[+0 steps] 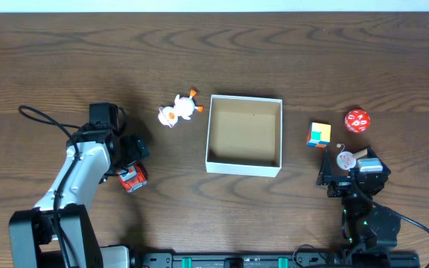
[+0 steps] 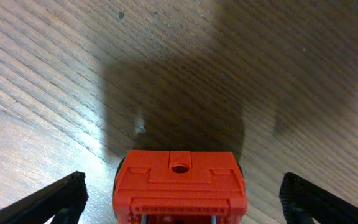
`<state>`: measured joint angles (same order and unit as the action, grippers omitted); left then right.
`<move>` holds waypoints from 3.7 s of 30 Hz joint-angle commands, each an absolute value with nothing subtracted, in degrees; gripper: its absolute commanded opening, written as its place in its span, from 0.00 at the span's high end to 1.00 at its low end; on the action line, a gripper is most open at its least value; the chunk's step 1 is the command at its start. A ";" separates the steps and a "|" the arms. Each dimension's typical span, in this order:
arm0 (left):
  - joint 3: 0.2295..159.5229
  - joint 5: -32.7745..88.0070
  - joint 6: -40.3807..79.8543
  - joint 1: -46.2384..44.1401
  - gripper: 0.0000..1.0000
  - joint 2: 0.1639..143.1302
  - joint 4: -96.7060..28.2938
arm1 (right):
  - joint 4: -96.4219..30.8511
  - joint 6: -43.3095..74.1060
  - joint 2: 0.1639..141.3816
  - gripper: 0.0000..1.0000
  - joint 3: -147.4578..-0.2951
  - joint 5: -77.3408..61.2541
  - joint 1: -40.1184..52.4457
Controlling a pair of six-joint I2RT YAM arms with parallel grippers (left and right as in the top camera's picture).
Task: Pack container
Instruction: 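Grasp the red toy car with the left gripper, then lift the car and carry it over the white box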
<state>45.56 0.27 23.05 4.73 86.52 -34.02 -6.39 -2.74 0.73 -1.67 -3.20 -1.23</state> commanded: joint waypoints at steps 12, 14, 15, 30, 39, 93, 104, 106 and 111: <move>45.36 0.43 22.09 4.97 0.42 86.56 -34.44 | -6.46 -3.27 0.49 0.01 -1.48 -3.27 -0.69; 45.52 0.43 22.09 4.97 0.45 86.08 -34.48 | -6.46 -3.27 0.49 0.01 -1.48 -3.27 -0.69; 45.63 0.43 22.09 4.97 0.46 85.76 -34.59 | -6.46 -3.29 0.49 0.01 -1.48 -3.27 -0.69; 45.82 0.73 22.06 4.95 0.54 68.10 -38.85 | -6.46 -3.29 0.49 0.01 -1.48 -3.27 -0.69; 46.61 13.17 22.02 0.91 0.58 57.30 -39.86 | -6.46 -3.29 0.49 0.01 -1.48 -3.27 -0.69; 65.87 1.87 13.93 -36.73 0.60 86.17 -29.47 | -6.46 -3.27 0.49 0.01 -1.48 -3.27 -0.69; 65.87 1.87 18.98 -37.17 0.66 86.17 -33.41 | -6.46 -3.27 0.49 0.01 -1.48 -3.27 -0.69; 65.87 1.85 19.20 -38.15 0.66 86.17 -33.61 | -6.46 -3.27 0.49 0.01 -1.48 -3.27 -0.69; 65.89 -1.93 21.28 -41.89 0.66 86.15 -33.65 | -6.46 -3.27 0.49 0.01 -1.48 -3.27 -0.69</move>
<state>64.29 1.50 18.87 -39.75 86.11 -33.30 -6.39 -2.74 0.73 -1.67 -3.20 -1.23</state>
